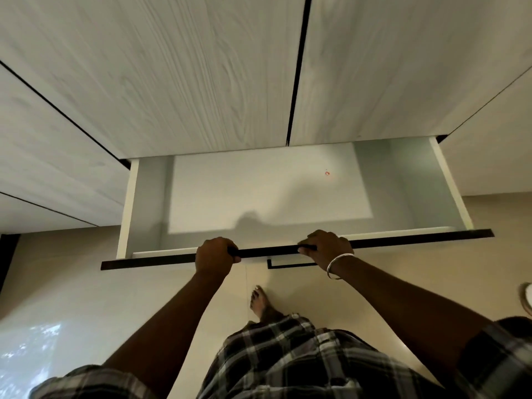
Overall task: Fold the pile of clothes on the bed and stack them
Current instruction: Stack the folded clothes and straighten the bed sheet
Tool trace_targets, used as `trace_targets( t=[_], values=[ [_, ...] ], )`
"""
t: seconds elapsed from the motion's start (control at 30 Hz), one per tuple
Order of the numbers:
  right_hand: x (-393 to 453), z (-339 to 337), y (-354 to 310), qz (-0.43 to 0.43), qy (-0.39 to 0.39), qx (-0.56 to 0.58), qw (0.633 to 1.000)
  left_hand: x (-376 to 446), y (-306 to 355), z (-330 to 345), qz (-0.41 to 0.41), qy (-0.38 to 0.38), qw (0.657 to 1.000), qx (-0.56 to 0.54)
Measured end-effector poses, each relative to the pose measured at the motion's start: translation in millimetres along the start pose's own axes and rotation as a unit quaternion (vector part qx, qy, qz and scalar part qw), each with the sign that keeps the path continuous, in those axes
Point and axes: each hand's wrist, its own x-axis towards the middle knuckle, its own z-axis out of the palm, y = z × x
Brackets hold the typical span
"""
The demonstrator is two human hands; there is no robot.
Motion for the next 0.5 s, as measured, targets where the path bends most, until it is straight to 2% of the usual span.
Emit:
trace_targets(
  t=[0.17,0.33,0.5],
  values=[
    [-22.9,20.3,2.3,0.012,-0.005,-0.003,1.000,-26.9,-2.5,5.6,-0.037,-0.019,0.999,-0.015],
    [-44.5,35.3,4.6,0.017,-0.007,0.000,1.000,-45.5,-10.4,13.0,-0.033,-0.047,0.998,-0.015],
    [-59.7,46.1,4.0,0.054,-0.016,0.013,0.998,-39.3,-14.9,7.3,0.033,-0.141,0.988,0.058]
  ],
)
